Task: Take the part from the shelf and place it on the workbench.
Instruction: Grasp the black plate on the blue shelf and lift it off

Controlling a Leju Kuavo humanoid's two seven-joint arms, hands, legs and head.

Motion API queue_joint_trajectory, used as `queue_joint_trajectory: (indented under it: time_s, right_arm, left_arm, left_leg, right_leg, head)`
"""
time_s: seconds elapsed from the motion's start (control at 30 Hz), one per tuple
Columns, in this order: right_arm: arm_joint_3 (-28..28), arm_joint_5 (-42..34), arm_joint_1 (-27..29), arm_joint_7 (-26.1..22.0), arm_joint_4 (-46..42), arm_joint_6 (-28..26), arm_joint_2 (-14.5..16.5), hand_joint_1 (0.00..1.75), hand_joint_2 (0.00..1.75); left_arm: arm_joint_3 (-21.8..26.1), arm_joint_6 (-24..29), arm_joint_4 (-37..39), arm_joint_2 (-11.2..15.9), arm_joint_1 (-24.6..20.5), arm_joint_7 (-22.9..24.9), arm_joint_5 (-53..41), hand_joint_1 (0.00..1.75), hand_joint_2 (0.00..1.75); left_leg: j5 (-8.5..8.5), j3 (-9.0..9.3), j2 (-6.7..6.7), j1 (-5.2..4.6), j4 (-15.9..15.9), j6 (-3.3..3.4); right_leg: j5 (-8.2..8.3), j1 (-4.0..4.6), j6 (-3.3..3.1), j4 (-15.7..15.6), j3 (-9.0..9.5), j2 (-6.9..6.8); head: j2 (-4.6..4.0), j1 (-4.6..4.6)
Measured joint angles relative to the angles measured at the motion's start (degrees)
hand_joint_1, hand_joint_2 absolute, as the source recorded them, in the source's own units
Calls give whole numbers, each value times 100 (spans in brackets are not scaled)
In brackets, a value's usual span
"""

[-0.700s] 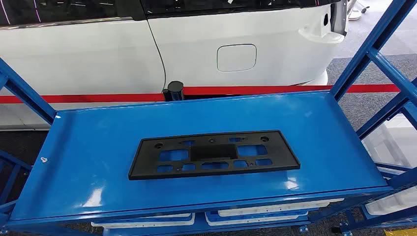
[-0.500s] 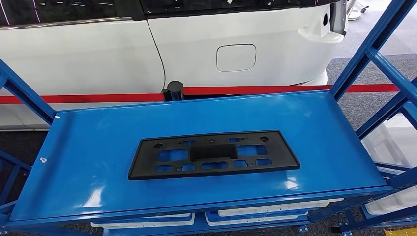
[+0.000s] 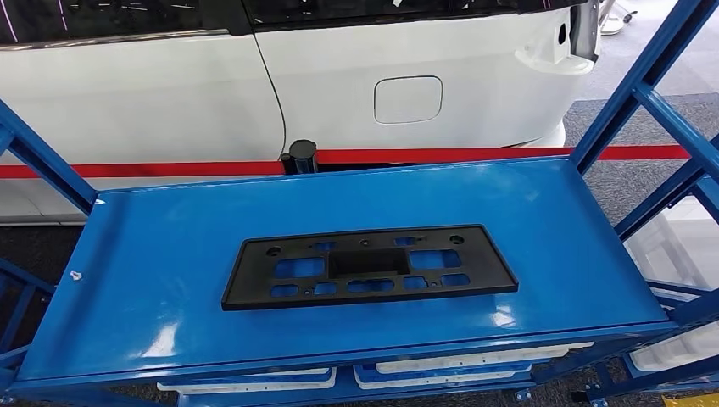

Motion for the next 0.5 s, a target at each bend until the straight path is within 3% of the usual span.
queue_joint_trajectory:
  time_s: [0.33,0.5]
  right_arm:
    - [912,1049,412,41,-102,-10,-337,0,175]
    - [1660,1812,657,695,-54,55,-853,0,175]
  left_arm:
    - [34,77,0,-73,-1,-19,68,0,0]
    - [72,59,0,-86,-1,-19,102,0,0]
  left_leg:
    - [-1,-8,0,0,0,0]
    - [0,-8,0,0,0,0]
  right_leg:
    - [0,0,0,0,-1,0]
    - [0,0,0,0,-1,0]
  head:
    - [0,0]
    - [0,0]
